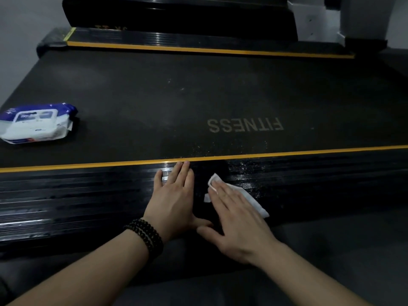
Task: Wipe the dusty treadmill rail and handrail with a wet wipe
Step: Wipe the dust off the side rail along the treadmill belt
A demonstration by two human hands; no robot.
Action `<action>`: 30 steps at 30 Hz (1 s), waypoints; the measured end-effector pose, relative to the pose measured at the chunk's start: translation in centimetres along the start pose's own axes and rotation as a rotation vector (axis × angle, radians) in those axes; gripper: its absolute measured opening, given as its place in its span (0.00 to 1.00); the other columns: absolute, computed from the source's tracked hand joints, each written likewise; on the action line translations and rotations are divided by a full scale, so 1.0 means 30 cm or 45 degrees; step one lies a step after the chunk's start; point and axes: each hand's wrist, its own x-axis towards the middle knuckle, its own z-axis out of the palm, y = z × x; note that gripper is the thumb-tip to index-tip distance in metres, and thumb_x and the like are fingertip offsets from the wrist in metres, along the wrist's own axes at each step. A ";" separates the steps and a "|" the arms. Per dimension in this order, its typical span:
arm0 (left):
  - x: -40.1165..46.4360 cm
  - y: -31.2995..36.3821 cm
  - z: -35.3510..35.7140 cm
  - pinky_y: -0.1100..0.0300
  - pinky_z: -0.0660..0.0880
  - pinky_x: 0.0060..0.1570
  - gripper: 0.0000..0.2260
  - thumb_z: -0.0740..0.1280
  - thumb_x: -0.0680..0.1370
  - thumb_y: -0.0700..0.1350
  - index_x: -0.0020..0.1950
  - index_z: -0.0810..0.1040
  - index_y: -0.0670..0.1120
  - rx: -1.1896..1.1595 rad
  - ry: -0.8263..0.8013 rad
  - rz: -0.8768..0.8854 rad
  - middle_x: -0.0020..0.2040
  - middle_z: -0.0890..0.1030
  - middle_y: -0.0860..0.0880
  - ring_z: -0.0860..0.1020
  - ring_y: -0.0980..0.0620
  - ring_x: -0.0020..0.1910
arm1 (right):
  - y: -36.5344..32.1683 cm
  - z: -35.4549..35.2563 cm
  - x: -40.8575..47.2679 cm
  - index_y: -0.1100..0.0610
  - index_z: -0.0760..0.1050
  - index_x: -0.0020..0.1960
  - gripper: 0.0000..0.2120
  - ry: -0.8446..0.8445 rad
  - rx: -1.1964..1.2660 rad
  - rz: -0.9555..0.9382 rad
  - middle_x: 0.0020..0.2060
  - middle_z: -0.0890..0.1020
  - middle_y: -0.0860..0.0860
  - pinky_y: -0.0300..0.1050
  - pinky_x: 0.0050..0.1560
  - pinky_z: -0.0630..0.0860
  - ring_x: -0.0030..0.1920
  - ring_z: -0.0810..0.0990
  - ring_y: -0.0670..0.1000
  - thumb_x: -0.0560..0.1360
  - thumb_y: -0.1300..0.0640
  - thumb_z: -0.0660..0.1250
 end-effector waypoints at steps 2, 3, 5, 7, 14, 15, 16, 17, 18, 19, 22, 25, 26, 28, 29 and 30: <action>-0.001 0.000 0.001 0.38 0.41 0.78 0.59 0.62 0.67 0.78 0.82 0.42 0.42 0.009 0.006 0.004 0.83 0.37 0.46 0.35 0.49 0.81 | -0.029 0.009 0.013 0.52 0.38 0.81 0.44 0.003 0.035 -0.020 0.78 0.33 0.45 0.45 0.78 0.37 0.75 0.29 0.40 0.76 0.28 0.49; 0.000 0.000 0.003 0.38 0.41 0.78 0.58 0.62 0.68 0.78 0.82 0.42 0.42 0.014 0.019 0.008 0.83 0.37 0.46 0.36 0.49 0.81 | -0.036 0.016 0.003 0.52 0.38 0.81 0.44 -0.006 0.029 -0.060 0.78 0.33 0.45 0.45 0.78 0.36 0.75 0.28 0.40 0.77 0.28 0.50; 0.001 -0.001 0.008 0.38 0.42 0.78 0.58 0.61 0.67 0.78 0.82 0.43 0.42 0.013 0.037 0.012 0.83 0.38 0.46 0.36 0.49 0.81 | -0.022 0.029 -0.036 0.52 0.40 0.81 0.44 -0.031 0.005 -0.119 0.78 0.34 0.45 0.44 0.77 0.35 0.76 0.29 0.40 0.77 0.29 0.51; 0.002 -0.003 0.009 0.38 0.42 0.78 0.60 0.59 0.66 0.80 0.82 0.43 0.42 0.004 0.034 0.008 0.83 0.38 0.47 0.35 0.50 0.81 | 0.019 0.027 -0.072 0.52 0.44 0.82 0.43 -0.014 -0.023 -0.116 0.79 0.38 0.45 0.41 0.75 0.35 0.76 0.32 0.40 0.77 0.30 0.53; 0.006 0.003 0.004 0.39 0.40 0.78 0.61 0.61 0.65 0.80 0.82 0.41 0.42 0.026 0.007 -0.011 0.83 0.37 0.47 0.35 0.50 0.81 | 0.019 -0.001 -0.012 0.51 0.37 0.81 0.46 0.021 -0.016 0.006 0.78 0.34 0.45 0.44 0.77 0.35 0.75 0.29 0.41 0.75 0.27 0.48; 0.006 0.004 0.004 0.39 0.40 0.78 0.61 0.61 0.66 0.80 0.82 0.41 0.42 0.025 0.005 -0.009 0.83 0.37 0.46 0.35 0.50 0.81 | 0.006 0.004 -0.015 0.52 0.38 0.81 0.46 0.024 -0.001 -0.013 0.79 0.34 0.45 0.45 0.78 0.36 0.76 0.29 0.41 0.75 0.27 0.49; 0.005 0.003 0.004 0.38 0.40 0.78 0.61 0.61 0.66 0.80 0.82 0.42 0.42 0.020 0.010 -0.006 0.83 0.37 0.46 0.35 0.50 0.81 | -0.002 0.013 -0.027 0.52 0.40 0.81 0.46 0.016 0.006 -0.042 0.79 0.36 0.46 0.45 0.78 0.37 0.76 0.30 0.42 0.75 0.27 0.50; 0.004 0.003 0.005 0.38 0.40 0.78 0.61 0.60 0.66 0.80 0.82 0.42 0.42 0.015 0.018 -0.004 0.83 0.37 0.46 0.35 0.50 0.81 | -0.003 0.025 -0.047 0.53 0.42 0.82 0.46 0.008 0.002 -0.072 0.80 0.38 0.47 0.45 0.77 0.36 0.77 0.31 0.42 0.75 0.28 0.52; 0.002 0.001 0.006 0.38 0.40 0.78 0.61 0.59 0.66 0.81 0.82 0.42 0.41 0.013 0.024 -0.004 0.83 0.37 0.46 0.35 0.50 0.80 | 0.006 0.037 -0.069 0.53 0.46 0.82 0.46 0.011 -0.020 -0.090 0.80 0.41 0.47 0.43 0.76 0.36 0.77 0.33 0.42 0.75 0.28 0.53; 0.002 0.000 0.007 0.38 0.40 0.78 0.61 0.59 0.66 0.81 0.82 0.42 0.42 0.012 0.026 -0.004 0.82 0.37 0.46 0.35 0.50 0.80 | 0.018 0.039 -0.089 0.54 0.49 0.82 0.45 0.030 -0.061 -0.095 0.80 0.44 0.48 0.42 0.76 0.37 0.78 0.35 0.42 0.75 0.28 0.54; 0.003 0.003 0.006 0.38 0.40 0.78 0.61 0.61 0.65 0.80 0.82 0.42 0.42 0.015 0.017 -0.006 0.82 0.37 0.47 0.35 0.49 0.80 | 0.046 0.019 -0.083 0.53 0.48 0.82 0.45 0.084 -0.115 -0.048 0.80 0.44 0.48 0.41 0.76 0.38 0.78 0.35 0.42 0.75 0.27 0.52; 0.006 0.003 0.003 0.38 0.41 0.78 0.61 0.62 0.65 0.80 0.82 0.42 0.42 0.020 0.006 -0.005 0.83 0.37 0.47 0.35 0.50 0.81 | 0.013 0.003 -0.025 0.51 0.38 0.81 0.45 0.045 -0.001 -0.004 0.78 0.35 0.45 0.43 0.77 0.36 0.76 0.30 0.41 0.75 0.27 0.50; 0.006 0.002 0.004 0.38 0.41 0.78 0.61 0.62 0.66 0.80 0.82 0.42 0.42 0.016 0.006 -0.006 0.83 0.37 0.47 0.35 0.50 0.81 | -0.008 0.004 -0.012 0.51 0.37 0.81 0.45 0.050 0.013 -0.003 0.78 0.34 0.45 0.45 0.77 0.36 0.76 0.29 0.41 0.75 0.28 0.50; 0.003 0.003 0.004 0.38 0.41 0.78 0.59 0.62 0.67 0.78 0.82 0.43 0.42 -0.001 0.011 -0.004 0.83 0.37 0.47 0.35 0.50 0.80 | -0.038 0.017 -0.021 0.52 0.38 0.81 0.46 0.027 0.028 -0.057 0.78 0.33 0.46 0.46 0.77 0.36 0.76 0.29 0.42 0.76 0.29 0.52; 0.003 0.004 0.005 0.38 0.40 0.78 0.58 0.62 0.68 0.78 0.82 0.43 0.42 -0.003 0.016 0.000 0.83 0.37 0.47 0.35 0.50 0.80 | -0.042 0.027 -0.040 0.52 0.38 0.81 0.46 0.009 0.029 -0.085 0.78 0.33 0.46 0.45 0.77 0.35 0.76 0.29 0.42 0.76 0.29 0.53; 0.002 0.003 0.004 0.38 0.40 0.78 0.57 0.61 0.69 0.77 0.82 0.43 0.42 -0.001 0.021 0.003 0.83 0.37 0.47 0.35 0.50 0.80 | -0.034 0.040 -0.062 0.53 0.40 0.81 0.46 -0.001 0.022 -0.102 0.78 0.34 0.46 0.44 0.76 0.35 0.76 0.30 0.42 0.75 0.29 0.54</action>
